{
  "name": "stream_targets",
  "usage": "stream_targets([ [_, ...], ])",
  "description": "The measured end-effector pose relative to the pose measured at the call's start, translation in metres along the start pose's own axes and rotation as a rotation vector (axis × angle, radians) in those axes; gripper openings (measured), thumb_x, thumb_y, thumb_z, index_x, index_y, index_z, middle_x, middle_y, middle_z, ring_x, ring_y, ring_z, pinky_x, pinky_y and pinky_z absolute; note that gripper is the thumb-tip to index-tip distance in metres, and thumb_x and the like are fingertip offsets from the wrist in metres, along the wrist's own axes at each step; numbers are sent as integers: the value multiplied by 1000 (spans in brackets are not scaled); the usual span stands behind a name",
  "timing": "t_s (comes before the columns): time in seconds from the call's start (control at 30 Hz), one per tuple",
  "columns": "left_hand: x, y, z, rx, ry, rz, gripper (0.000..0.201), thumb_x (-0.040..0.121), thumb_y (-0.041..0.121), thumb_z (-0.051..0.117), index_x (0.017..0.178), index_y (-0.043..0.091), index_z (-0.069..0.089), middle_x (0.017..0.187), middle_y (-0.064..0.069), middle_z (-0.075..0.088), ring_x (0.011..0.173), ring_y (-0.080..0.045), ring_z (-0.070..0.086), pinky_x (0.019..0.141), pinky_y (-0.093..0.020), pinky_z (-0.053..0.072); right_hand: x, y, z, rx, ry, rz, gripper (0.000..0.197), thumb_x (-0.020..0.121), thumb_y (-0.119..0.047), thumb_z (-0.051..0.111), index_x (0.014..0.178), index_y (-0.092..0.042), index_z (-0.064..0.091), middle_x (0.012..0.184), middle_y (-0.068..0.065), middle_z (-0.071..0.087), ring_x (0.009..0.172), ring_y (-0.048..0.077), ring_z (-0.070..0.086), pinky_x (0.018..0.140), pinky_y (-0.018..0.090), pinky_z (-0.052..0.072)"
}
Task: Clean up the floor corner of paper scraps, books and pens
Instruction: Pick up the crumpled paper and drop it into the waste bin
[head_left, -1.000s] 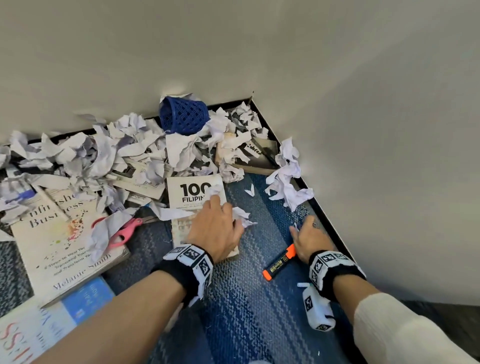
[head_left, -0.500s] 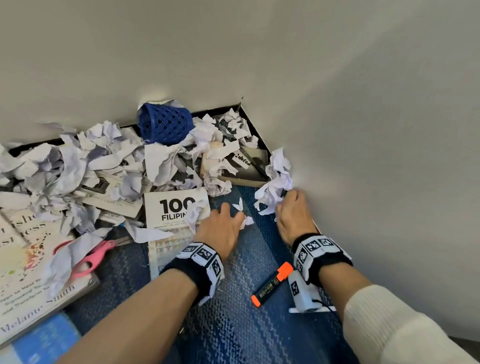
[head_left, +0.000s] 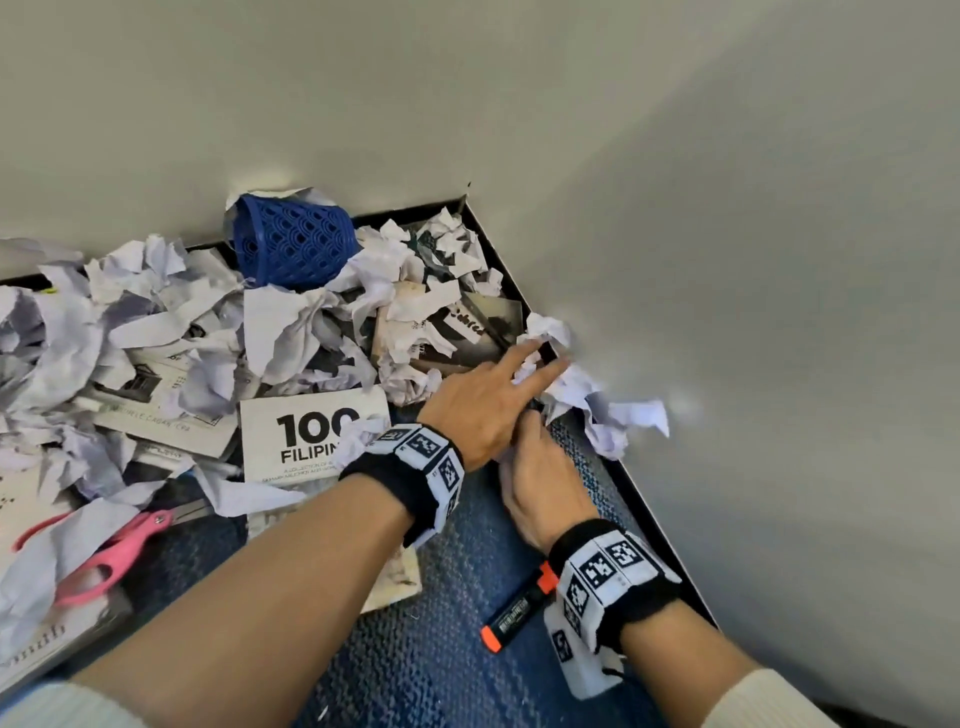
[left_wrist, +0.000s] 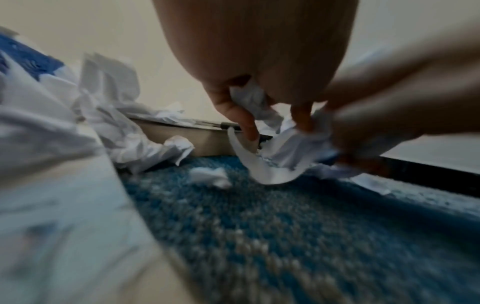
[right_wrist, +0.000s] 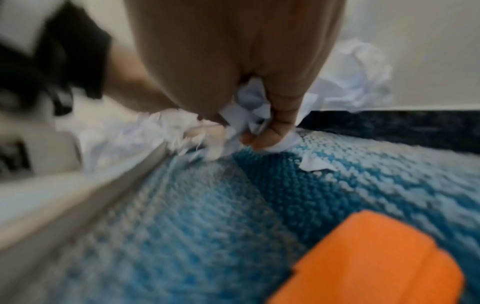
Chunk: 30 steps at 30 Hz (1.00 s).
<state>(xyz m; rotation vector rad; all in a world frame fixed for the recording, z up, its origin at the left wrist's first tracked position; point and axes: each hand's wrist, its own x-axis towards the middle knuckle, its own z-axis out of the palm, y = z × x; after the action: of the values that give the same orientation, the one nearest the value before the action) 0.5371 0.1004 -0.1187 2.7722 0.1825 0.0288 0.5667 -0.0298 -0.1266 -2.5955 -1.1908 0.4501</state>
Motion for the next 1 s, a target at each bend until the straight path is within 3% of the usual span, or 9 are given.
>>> stream_targets([
  [0.1,6,0,23,94,-112,18,76,92,25,57,153,34,12,162,-6,5,114,-28,56,68,-34,47,-7,13,-8,187,90,214,9,96,-12,42,104,-12,39,84,7,53,74,27,52,67,30,33],
  [0.17,8,6,31,130,-100,68,47,99,29,45,144,27,31,154,-5,25,114,-28,54,65,-33,42,-7,26,-10,211,168,383,16,96,-9,38,102,-6,52,83,10,56,79,29,57,68,31,38],
  [0.27,8,11,32,128,-137,69,31,103,31,37,131,17,43,132,-9,40,114,-30,50,71,-39,47,-12,36,-15,81,154,294,23,84,-18,37,67,-15,52,71,16,61,72,36,58,63,36,43],
  [0.37,5,10,29,146,-189,-24,27,102,25,38,127,15,43,127,-13,43,113,-33,50,73,-41,44,-16,32,-19,32,157,262,38,90,-43,49,60,-19,49,65,11,59,66,28,52,61,29,33],
  [0.47,1,6,25,155,-217,-74,28,100,24,41,123,12,52,126,-13,48,114,-32,51,76,-39,44,-16,22,-26,5,351,95,28,84,-21,62,60,-16,50,64,4,47,58,20,38,57,28,28],
  [0.63,-13,-2,14,125,-179,-115,30,95,33,44,98,9,63,106,-9,52,99,-27,57,66,-34,39,-4,20,-40,82,439,69,4,81,-4,58,81,-6,54,94,4,38,74,14,38,69,22,34],
  [0.73,-19,-8,-4,8,-126,-138,22,88,27,48,72,12,48,81,-5,50,81,-28,61,70,-37,52,12,27,-40,63,333,108,16,85,-2,53,100,-6,48,105,6,40,78,18,43,70,25,35],
  [0.83,-25,-10,-31,-106,-106,-180,19,72,12,55,57,14,43,55,-3,44,62,-27,55,65,-37,55,25,33,-33,75,237,65,35,85,2,48,118,-7,46,121,10,44,98,23,52,90,34,46],
  [1.0,-41,-28,-60,-224,121,-292,19,80,6,48,84,24,49,66,2,51,69,-23,54,65,-32,46,40,48,-32,-18,49,-60,47,88,-5,47,135,-10,44,131,12,46,122,28,44,106,33,32],
])
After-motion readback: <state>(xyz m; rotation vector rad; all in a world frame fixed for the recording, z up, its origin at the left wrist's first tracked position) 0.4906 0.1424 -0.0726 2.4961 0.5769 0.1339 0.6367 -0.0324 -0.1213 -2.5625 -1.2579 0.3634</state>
